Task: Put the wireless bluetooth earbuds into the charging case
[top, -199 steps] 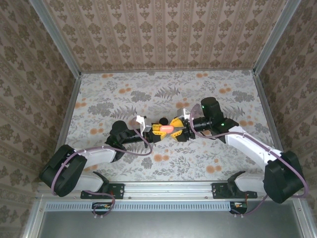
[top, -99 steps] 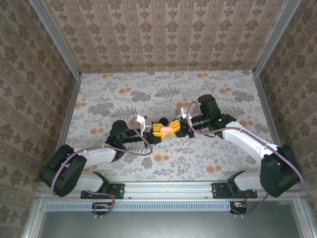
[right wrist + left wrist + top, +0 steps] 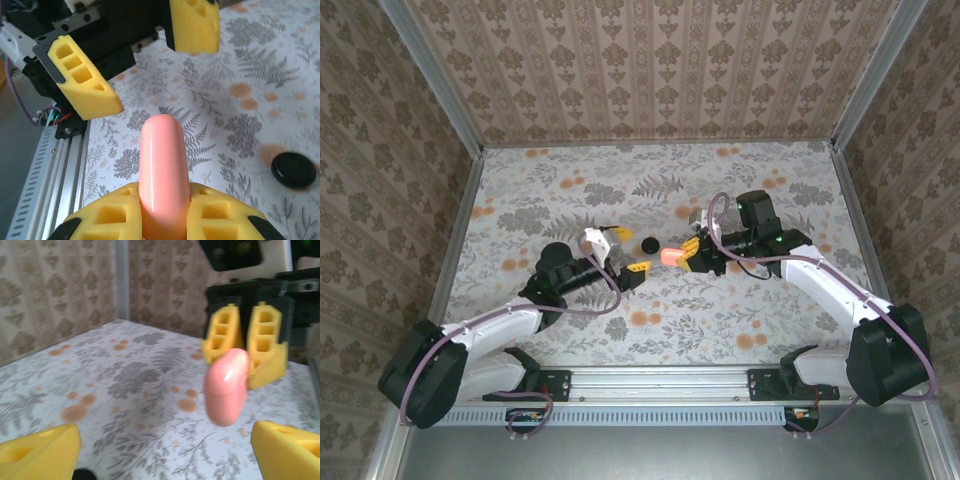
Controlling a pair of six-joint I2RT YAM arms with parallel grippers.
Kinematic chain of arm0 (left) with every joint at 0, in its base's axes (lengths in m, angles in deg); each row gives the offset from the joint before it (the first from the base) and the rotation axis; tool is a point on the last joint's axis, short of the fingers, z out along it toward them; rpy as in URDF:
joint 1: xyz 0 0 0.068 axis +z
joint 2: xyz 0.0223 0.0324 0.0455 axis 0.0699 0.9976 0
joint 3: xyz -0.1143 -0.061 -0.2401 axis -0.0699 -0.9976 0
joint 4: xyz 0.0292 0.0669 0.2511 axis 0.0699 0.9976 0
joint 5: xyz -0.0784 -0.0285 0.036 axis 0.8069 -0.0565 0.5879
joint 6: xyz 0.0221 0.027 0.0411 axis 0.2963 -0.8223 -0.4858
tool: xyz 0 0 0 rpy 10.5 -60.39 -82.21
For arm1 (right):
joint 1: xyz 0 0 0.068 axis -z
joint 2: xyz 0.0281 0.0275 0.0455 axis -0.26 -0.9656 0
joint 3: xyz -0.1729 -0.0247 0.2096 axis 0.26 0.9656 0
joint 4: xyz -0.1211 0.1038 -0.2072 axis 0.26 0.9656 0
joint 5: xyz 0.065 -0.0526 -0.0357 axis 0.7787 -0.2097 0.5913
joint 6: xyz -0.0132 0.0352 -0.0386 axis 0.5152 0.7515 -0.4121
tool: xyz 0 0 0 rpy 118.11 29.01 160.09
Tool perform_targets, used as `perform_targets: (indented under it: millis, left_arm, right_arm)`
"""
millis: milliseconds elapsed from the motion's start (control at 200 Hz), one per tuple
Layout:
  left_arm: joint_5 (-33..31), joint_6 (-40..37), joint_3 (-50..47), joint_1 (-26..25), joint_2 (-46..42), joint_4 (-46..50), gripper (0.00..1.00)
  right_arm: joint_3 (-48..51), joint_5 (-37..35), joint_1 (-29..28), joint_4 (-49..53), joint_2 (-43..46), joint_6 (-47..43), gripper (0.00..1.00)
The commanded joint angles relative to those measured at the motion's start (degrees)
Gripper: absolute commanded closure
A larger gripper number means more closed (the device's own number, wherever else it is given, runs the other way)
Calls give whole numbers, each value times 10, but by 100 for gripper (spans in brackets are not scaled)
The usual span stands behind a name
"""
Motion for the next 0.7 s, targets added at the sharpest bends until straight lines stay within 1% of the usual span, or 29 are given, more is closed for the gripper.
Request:
perform_targets:
  millis: [0,65,105,170,225,440,695]
  left_arm:
    - [-116,-7,-7,5,-19,78,7]
    - [-141,-1,-6,6,-22,97,5]
    - [-165,7,-4,6,-21,109,4]
    - [-223,25,3,7,-18,142,2]
    - [-247,32,11,9,-14,170,1]
    - [-288,53,31,14,2,225,0]
    - [-295,52,39,17,13,242,0]
  right_arm:
    - [8,-47,7,21,-15,60,85]
    - [2,-66,9,28,-33,81,85]
    - [-4,-75,10,35,-45,92,85]
    - [-19,-84,11,51,-63,102,85]
    - [-33,-89,11,66,-98,109,84]
    - [-85,-134,12,107,-182,135,84]
    - [-151,-146,19,149,-292,159,82]
